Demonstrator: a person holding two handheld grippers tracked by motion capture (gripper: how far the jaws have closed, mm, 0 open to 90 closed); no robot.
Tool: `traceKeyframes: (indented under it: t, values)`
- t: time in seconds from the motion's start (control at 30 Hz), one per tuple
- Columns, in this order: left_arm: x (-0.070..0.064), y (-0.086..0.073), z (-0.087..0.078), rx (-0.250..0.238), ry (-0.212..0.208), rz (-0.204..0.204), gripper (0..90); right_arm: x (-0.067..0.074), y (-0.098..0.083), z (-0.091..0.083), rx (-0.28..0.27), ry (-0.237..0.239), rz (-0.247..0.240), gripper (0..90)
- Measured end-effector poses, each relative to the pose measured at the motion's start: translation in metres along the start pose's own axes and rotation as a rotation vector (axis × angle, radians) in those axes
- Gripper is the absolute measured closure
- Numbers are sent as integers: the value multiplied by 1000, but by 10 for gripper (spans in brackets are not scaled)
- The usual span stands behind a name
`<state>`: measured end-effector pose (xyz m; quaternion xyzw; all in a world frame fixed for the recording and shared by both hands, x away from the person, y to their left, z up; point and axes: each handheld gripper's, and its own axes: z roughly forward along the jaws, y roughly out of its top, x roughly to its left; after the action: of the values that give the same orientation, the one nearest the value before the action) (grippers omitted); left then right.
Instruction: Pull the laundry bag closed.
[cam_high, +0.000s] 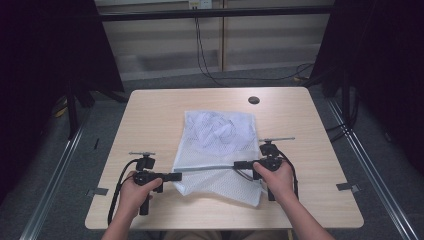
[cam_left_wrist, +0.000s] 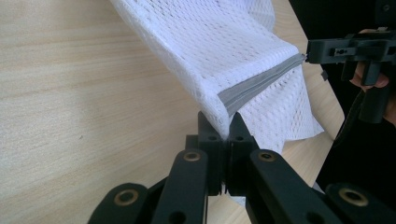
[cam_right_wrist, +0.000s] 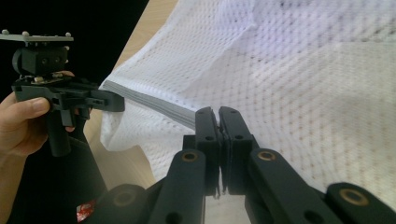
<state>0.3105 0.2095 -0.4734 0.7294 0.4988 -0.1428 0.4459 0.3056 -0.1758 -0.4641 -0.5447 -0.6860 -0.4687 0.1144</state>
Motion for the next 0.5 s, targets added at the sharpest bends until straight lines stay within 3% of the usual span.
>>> traceKeyframes:
  t: [0.5]
  values:
    - [-1, 0, 1, 3, -1, 2, 882, -8, -2, -10, -6, -14, 5, 878]
